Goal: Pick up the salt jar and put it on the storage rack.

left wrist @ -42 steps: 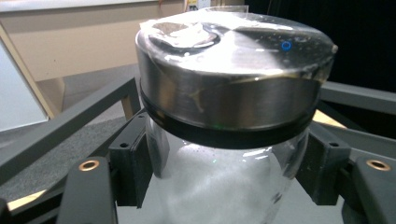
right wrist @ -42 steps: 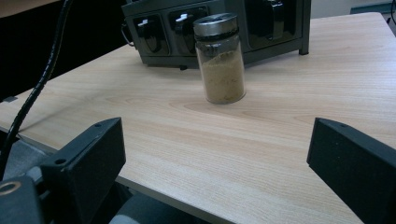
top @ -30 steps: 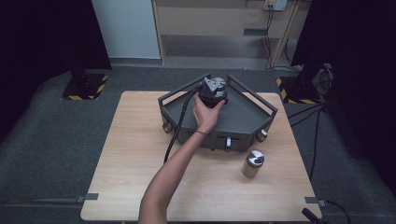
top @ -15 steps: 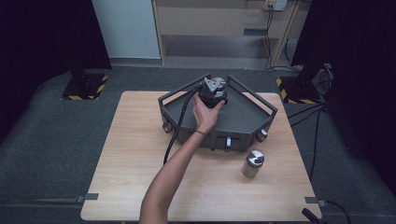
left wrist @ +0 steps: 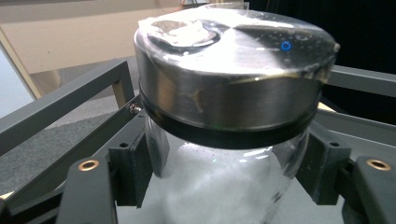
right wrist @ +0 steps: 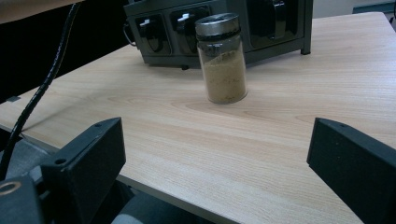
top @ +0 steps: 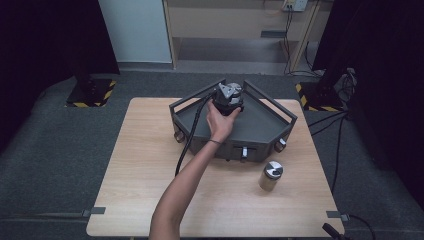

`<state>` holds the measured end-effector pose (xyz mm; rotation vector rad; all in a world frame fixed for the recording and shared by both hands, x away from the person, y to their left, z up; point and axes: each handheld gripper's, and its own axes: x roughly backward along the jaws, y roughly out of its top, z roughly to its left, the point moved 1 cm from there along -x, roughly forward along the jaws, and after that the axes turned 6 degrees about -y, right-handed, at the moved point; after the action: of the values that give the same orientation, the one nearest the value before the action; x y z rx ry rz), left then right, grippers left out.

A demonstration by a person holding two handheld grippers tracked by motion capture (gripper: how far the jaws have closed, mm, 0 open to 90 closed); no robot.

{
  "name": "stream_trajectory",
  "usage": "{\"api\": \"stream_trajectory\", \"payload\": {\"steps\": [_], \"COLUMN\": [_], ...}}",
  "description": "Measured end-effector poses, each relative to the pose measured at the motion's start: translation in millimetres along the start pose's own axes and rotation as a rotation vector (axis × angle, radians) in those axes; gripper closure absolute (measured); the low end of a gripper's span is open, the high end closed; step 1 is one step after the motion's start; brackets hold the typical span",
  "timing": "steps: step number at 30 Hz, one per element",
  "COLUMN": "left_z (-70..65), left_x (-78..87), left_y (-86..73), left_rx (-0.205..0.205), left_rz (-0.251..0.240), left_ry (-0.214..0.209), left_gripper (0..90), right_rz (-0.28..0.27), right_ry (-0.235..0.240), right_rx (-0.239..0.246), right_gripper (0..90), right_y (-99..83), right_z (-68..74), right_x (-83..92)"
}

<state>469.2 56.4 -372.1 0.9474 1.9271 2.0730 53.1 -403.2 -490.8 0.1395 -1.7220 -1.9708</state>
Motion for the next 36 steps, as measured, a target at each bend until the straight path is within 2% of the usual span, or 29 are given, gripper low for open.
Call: {"api": "stream_trajectory", "payload": {"steps": [4, 7, 9, 10, 16, 23, 28, 30, 31, 36], "left_z": [0.4, 1.7, -1.9, -2.8, -1.9, -3.9, -3.5, -5.5, -5.7, -5.2], "left_x": [0.6, 1.8, 2.7, 4.2, 14.4, 23.6, 35.0, 40.5, 43.0, 56.4], "left_y": [1.8, 6.8, 9.0, 9.3, 8.7, 12.4, 17.7, 10.2, 9.4, 10.5], "left_rx": [0.021, 0.060, 0.051, 0.038, 0.043, 0.032, 0.022, 0.031, 0.036, 0.015], "left_rz": [0.004, 0.039, 0.055, 0.053, -0.015, -0.016, 0.005, -0.043, -0.049, -0.041], "left_ry": [-0.004, -0.020, -0.006, -0.004, -0.040, -0.041, -0.043, -0.037, -0.036, -0.035], "left_gripper": [28.9, 12.9, 3.8, 2.3, 2.0, 1.8, 1.5, 1.6, 1.6, 1.5], "right_rz": [-0.002, -0.003, -0.004, -0.005, -0.010, -0.019, -0.022, -0.024, -0.023, -0.026], "right_ry": [-0.001, -0.002, 0.000, 0.001, 0.003, 0.006, 0.011, 0.013, 0.014, 0.018], "right_rx": [0.000, 0.002, 0.002, 0.003, 0.006, 0.011, 0.019, 0.019, 0.020, 0.029], "right_gripper": [4.7, 4.7, 4.7, 4.7, 4.7, 4.7, 4.7, 4.7, 4.7, 4.7], "right_y": [0.3, 0.1, 0.1, 0.1, 0.7, 1.3, 1.8, 1.8, 2.0, 2.8], "right_z": [0.5, 0.6, 0.7, 0.7, 1.7, 3.4, 4.5, 5.1, 5.4, 7.1], "right_x": [0.8, 0.9, 0.7, 0.6, 1.8, 3.9, 4.7, 4.9, 5.1, 5.3]}}
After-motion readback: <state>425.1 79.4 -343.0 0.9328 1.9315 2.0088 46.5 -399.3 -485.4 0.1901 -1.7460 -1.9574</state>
